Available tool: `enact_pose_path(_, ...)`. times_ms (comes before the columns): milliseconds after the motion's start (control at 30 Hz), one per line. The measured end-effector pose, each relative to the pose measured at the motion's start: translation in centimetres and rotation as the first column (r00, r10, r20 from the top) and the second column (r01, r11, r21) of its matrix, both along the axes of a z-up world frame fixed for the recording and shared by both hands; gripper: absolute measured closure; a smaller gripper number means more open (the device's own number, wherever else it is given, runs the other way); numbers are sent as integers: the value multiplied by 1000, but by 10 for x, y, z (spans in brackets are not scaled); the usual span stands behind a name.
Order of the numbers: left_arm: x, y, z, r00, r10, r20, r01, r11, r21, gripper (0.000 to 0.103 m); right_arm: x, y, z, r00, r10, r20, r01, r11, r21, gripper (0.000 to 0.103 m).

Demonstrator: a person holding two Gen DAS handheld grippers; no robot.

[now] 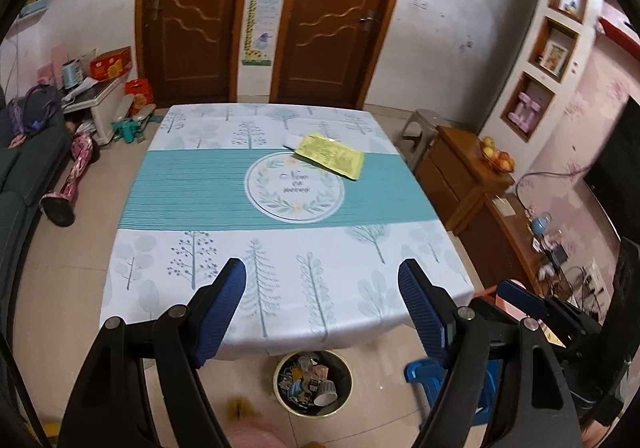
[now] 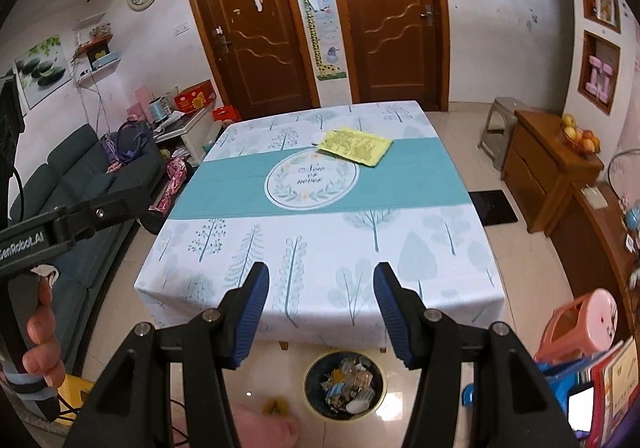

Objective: Collect trash
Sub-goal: 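Reach the right gripper toward the yellow packet and white item on the table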

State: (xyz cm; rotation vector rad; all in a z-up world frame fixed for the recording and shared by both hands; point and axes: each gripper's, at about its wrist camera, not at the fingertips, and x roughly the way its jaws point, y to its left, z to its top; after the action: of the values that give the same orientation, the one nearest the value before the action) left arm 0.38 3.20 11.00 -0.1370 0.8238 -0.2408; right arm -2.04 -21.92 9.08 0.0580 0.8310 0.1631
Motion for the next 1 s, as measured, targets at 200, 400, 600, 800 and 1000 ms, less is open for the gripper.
enact_pose_path(200,68,18,-13,999,19,-25,-19,1000,15,26,51,14,-11,1000,12,0,-12,998,-61,48)
enact_pose_path(400,175,29,-28,998,-53,-37,55,998,41,26,135,30,-29,1000,-19,-10,17,986,-165,48)
enact_pose_path(600,296,33,-50,988,-118,-105,128,987,102,36,229,50,-57,998,-54,-41,42,967,-250,37)
enact_pose_path(800,408,29,-97,963,-179,-202,206,971,119,56,315,76,-105,997,-33,-65,6,927,-375,37)
enact_pose_path(1000,473,17,-156,936,-195,-294,242,961,135,56,373,94,-153,996,-15,-87,-28,879,-477,37)
